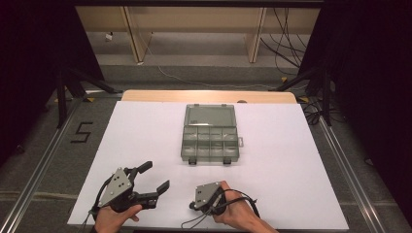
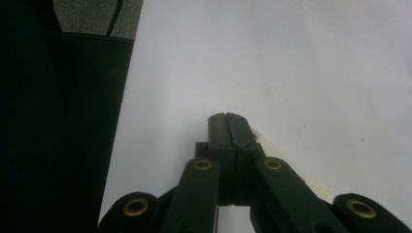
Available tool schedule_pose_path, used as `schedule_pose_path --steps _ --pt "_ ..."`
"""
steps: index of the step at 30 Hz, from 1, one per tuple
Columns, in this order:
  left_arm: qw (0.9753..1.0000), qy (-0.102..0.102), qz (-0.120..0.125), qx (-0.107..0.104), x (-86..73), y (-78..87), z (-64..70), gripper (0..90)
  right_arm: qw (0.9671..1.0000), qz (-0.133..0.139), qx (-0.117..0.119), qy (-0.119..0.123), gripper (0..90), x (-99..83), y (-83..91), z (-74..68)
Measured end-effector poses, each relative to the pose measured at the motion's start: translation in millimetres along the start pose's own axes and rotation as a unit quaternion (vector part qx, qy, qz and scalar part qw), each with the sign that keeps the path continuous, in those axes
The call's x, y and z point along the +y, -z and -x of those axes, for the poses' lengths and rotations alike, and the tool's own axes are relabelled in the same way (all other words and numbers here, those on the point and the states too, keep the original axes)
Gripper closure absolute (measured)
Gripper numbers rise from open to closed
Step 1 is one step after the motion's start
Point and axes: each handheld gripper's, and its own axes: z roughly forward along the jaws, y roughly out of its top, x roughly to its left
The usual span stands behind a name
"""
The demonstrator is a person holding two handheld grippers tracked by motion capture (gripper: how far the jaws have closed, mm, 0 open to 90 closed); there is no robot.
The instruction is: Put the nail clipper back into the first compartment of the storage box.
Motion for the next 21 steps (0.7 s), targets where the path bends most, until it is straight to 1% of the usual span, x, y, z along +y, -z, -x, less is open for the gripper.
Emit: schedule_pose_path --steps 2,3,5,7,8,9,14,17,21 --pt "1.0000 0.000 0.002 0.000 0.4 0.2 0.0 15.9 1.0000 -0.001 -0.001 -0.001 90.0 0.9 -1.5 0.9" --pt "1.0000 0.001 0.002 0.000 0.5 0.3 0.0 15.9 0.9999 -0.001 -0.006 -0.008 90.0 2.7 -4.2 2.6" --pt "1.0000 0.002 0.002 0.000 0.4 0.6 -0.1 15.8 0.9999 -0.002 -0.008 -0.009 90.0 3.6 -5.1 4.0" --pt "1.0000 0.002 0.001 0.000 0.2 1.1 0.0 15.9 0.9996 0.000 -0.016 -0.022 90.0 5.4 -7.6 7.4" --pt "1.0000 0.002 0.001 0.000 0.2 1.1 0.0 15.9 0.9996 0.000 -0.016 -0.022 90.0 5.4 -7.6 7.4" --pt "1.0000 0.004 0.002 0.000 0.2 0.9 0.0 15.9 0.9995 0.003 -0.018 -0.027 90.0 6.3 -8.7 10.3" --pt "1.0000 0.000 0.001 -0.001 0.5 0.5 0.1 15.9 0.9992 0.002 -0.019 -0.036 90.0 9.2 -13.5 14.3" --pt "1.0000 0.000 0.002 -0.001 0.4 0.8 0.1 15.9 0.9992 0.002 -0.020 -0.033 90.0 10.4 -15.0 15.9" --pt "1.0000 0.001 0.002 0.000 0.4 0.8 0.0 15.8 0.9994 0.006 -0.010 -0.034 90.0 13.0 -10.2 17.0"
